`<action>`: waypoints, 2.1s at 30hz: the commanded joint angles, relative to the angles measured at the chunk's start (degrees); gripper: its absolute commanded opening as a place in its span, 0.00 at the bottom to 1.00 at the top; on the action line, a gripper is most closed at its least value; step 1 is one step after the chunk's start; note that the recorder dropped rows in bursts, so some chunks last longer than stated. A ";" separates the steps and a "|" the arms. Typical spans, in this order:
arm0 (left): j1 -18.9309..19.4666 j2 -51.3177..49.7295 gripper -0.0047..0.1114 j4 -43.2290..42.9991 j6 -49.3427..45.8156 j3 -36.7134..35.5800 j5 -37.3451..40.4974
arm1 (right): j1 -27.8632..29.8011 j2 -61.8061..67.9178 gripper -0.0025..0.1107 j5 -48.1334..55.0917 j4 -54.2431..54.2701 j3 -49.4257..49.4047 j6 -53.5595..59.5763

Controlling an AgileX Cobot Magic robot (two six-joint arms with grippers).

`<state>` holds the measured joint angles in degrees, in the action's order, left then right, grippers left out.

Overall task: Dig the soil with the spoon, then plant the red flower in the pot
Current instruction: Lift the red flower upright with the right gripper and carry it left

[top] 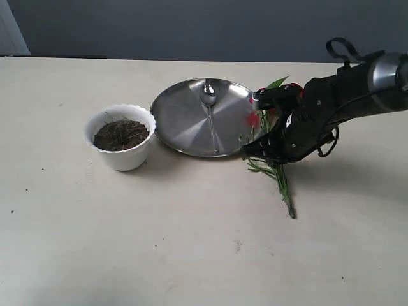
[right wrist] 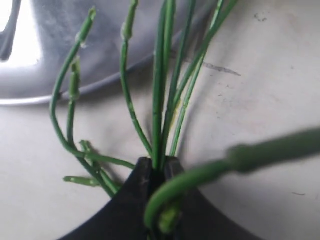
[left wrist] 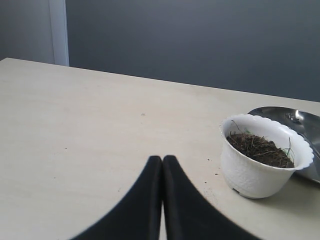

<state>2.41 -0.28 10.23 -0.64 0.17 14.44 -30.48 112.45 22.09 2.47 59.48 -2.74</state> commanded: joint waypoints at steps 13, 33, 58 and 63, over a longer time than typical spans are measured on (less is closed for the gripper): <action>-0.37 0.28 0.04 -0.09 0.06 -0.17 -0.71 | 0.04 -14.62 0.02 5.96 -0.64 -0.17 0.66; -0.37 0.28 0.04 -0.09 0.06 -0.17 -0.71 | 0.04 -9.60 0.02 14.09 -1.26 -0.17 0.80; -0.37 0.28 0.04 -0.09 0.06 -0.17 -0.71 | -2.61 -25.06 0.02 -5.34 -0.16 -0.17 1.87; -0.37 0.28 0.04 -0.09 0.06 -0.17 -0.71 | -8.60 -21.69 0.02 -19.92 -0.38 -0.17 7.66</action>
<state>2.41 -0.28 10.23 -0.64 0.17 14.44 -36.43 89.03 9.70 2.08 59.41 2.38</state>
